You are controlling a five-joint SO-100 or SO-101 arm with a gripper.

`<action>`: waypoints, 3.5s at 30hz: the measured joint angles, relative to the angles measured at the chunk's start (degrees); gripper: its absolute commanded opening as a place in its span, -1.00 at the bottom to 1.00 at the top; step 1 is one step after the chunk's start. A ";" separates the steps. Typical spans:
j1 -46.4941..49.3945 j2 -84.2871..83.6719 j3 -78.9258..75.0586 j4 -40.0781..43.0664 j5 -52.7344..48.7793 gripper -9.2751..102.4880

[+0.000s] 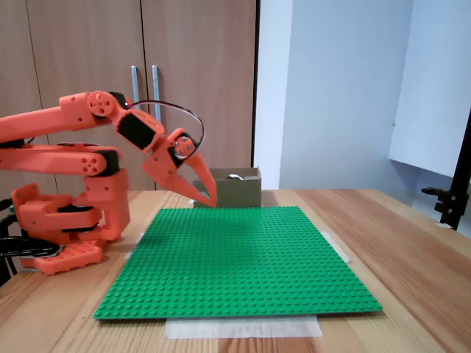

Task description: Pick the ball and put it in the box.

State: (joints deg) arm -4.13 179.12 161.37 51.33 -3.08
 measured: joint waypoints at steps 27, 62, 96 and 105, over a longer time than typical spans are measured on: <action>1.32 5.01 12.39 -3.78 -3.78 -0.85; 1.32 5.01 20.13 -8.61 -5.36 -0.85; 2.20 5.01 20.13 -9.32 -2.99 -0.85; 2.20 5.01 20.13 -9.32 -2.99 -0.85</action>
State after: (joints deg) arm -1.93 184.13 181.49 42.01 -6.06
